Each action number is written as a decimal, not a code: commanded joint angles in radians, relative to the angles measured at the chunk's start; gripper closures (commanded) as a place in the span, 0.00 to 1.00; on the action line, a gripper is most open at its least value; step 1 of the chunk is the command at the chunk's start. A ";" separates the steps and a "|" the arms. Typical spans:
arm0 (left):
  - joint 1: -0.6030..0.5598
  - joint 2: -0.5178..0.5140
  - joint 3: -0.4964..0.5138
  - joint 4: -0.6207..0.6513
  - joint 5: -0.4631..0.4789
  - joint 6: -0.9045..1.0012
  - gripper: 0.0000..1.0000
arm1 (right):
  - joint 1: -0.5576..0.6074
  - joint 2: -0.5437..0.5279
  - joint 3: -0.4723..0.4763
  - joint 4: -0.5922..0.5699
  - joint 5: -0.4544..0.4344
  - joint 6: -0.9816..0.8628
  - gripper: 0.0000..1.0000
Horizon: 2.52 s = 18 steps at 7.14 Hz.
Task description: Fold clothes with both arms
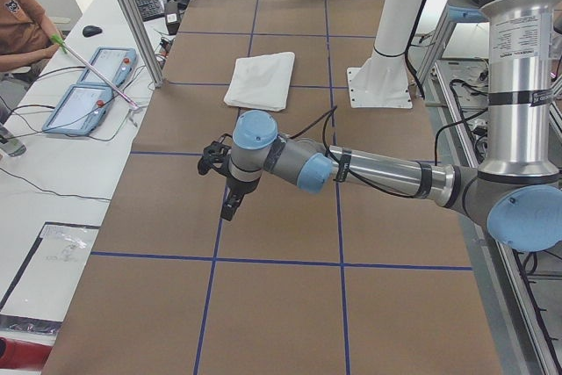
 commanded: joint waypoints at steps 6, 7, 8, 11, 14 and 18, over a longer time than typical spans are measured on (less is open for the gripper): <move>-0.015 0.007 0.007 -0.010 -0.006 0.028 0.00 | 0.000 0.009 0.042 0.003 0.014 -0.005 0.00; -0.017 0.007 0.005 -0.010 -0.006 0.026 0.00 | 0.000 0.002 0.042 0.004 0.014 -0.002 0.00; -0.017 0.007 0.005 -0.010 -0.006 0.028 0.00 | 0.000 0.002 0.042 0.004 0.012 0.000 0.00; -0.015 0.004 -0.005 -0.009 -0.047 0.026 0.00 | 0.000 0.008 0.029 0.001 0.014 0.000 0.00; -0.014 0.001 0.008 -0.009 -0.049 0.026 0.00 | 0.003 -0.002 0.029 0.001 0.023 -0.003 0.00; -0.014 0.004 0.073 -0.007 -0.047 0.028 0.00 | 0.029 -0.029 0.038 0.002 0.060 -0.002 0.00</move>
